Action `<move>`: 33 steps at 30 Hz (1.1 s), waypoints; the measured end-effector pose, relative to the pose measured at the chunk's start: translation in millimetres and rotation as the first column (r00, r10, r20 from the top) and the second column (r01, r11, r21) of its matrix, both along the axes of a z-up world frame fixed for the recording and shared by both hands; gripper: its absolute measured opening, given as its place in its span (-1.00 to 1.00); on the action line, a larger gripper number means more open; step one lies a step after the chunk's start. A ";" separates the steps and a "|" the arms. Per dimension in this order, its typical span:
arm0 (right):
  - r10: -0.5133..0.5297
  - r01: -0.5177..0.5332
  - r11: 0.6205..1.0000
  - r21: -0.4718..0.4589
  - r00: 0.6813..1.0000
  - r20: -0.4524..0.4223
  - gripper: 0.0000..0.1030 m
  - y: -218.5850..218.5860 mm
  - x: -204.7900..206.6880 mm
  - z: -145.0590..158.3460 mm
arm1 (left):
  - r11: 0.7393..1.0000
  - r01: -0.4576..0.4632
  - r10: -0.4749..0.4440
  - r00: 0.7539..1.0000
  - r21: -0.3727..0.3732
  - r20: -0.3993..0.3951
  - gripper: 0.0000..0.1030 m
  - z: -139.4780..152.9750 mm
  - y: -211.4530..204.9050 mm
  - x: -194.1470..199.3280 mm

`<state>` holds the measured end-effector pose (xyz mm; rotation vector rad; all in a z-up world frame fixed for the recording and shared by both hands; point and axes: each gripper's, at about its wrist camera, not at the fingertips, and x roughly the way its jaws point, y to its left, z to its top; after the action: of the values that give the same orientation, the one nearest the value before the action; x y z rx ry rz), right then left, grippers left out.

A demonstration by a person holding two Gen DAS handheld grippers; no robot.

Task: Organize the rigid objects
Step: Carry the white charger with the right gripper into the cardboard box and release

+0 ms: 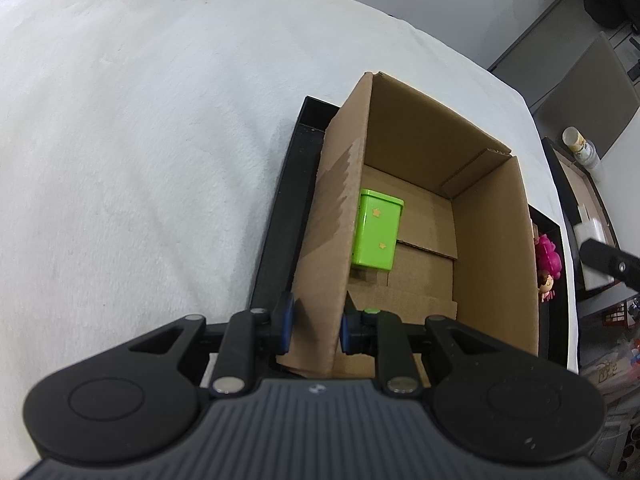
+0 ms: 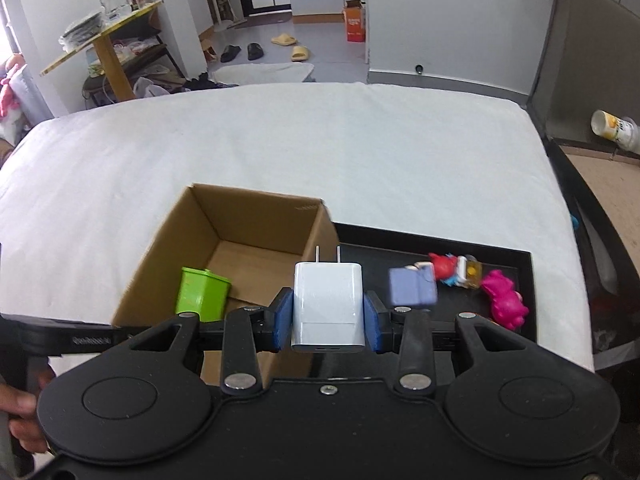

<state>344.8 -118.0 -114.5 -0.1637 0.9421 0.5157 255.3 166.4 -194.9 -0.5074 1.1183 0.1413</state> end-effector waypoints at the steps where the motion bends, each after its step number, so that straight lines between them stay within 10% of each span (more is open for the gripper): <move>1: 0.002 -0.002 1.000 0.002 1.000 0.002 -0.29 3.1 0.1 0.6 | 1.000 0.002 -0.002 1.000 -0.003 0.000 -0.59 -0.2 0.4 -0.2; 33: 0.092 -0.081 0.992 0.094 0.990 -0.111 -0.28 112.4 14.4 -45.9 | 0.998 0.029 -0.029 1.000 -0.050 0.004 -0.58 -5.0 11.2 -2.3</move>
<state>359.2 -5.6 -160.4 -0.0948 1.0257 0.6522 253.1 177.6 -199.9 -0.5354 1.1279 0.0879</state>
